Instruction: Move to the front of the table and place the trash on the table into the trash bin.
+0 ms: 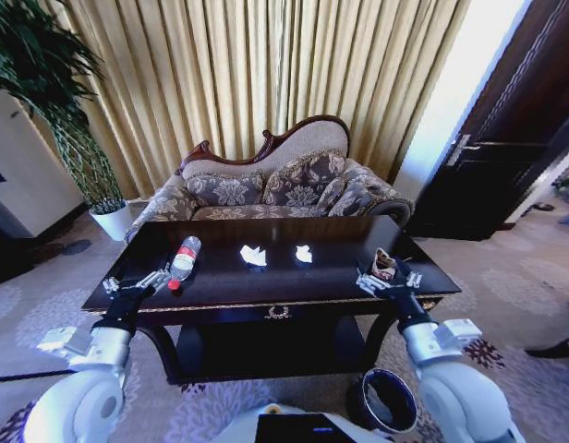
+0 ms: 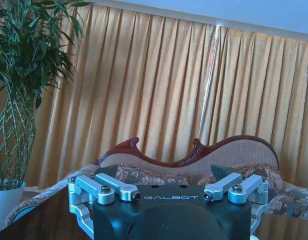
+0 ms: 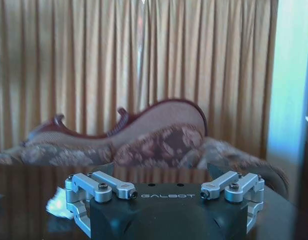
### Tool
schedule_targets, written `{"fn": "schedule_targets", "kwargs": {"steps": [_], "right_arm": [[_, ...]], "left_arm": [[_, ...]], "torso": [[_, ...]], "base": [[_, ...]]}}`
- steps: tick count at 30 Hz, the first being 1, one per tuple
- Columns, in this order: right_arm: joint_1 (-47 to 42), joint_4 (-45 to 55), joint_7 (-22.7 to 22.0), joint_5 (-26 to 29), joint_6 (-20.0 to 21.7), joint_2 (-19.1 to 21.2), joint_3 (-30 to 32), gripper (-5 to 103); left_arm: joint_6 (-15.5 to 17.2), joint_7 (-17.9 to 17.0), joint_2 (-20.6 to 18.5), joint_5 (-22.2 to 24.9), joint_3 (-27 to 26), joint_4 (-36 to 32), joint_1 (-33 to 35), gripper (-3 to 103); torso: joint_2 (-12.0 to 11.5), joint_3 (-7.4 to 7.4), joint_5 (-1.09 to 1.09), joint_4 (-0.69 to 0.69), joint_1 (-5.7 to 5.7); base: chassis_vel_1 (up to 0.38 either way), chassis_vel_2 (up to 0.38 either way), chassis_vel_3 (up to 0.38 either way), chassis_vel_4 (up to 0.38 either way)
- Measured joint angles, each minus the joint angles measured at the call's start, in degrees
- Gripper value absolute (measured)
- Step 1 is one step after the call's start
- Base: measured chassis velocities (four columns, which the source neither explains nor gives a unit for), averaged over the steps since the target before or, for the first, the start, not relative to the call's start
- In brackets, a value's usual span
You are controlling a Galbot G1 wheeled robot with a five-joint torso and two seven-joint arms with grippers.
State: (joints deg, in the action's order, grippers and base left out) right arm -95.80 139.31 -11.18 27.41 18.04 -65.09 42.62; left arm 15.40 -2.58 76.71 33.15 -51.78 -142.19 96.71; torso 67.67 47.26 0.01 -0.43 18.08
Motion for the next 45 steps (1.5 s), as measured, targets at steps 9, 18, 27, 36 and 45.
{"fn": "schedule_targets", "kwargs": {"steps": [9,18,27,36,45], "right_arm": [[2.7,-4.2,-6.5,10.5,5.6,9.2,0.5,100],[3.5,-7.7,-7.2,11.8,6.3,11.1,0.0,100],[3.9,-11.9,-7.0,11.8,5.8,10.8,0.5,100],[5.6,-15.0,-6.6,11.8,4.9,10.9,0.1,100],[6.2,-16.8,-4.6,10.7,3.7,10.9,0.0,99]], "left_arm": [[0.0,0.0,0.4,0.2,-0.6,-0.3,0.5,100],[-0.4,-0.1,0.7,0.2,-0.7,-0.1,0.6,100],[-1.3,-0.1,1.1,0.2,-0.8,0.5,1.0,100],[-1.7,-0.1,0.9,0.2,-1.0,0.6,1.0,100],[-1.7,0.0,0.9,0.2,-0.8,0.5,0.7,100]], "torso": [[0.0,0.00,-0.01,0.00,0.00],[0.0,0.00,-0.01,0.01,0.00],[0.0,0.00,-0.01,0.00,0.00],[0.0,0.00,-0.01,0.00,0.00],[0.0,0.00,-0.01,0.00,0.00]], "base": [[0.000,0.000,0.000,0.000],[0.000,0.000,0.000,0.000],[0.000,0.000,0.000,0.000],[0.000,0.000,0.000,0.000],[0.000,0.000,0.000,0.000]]}}
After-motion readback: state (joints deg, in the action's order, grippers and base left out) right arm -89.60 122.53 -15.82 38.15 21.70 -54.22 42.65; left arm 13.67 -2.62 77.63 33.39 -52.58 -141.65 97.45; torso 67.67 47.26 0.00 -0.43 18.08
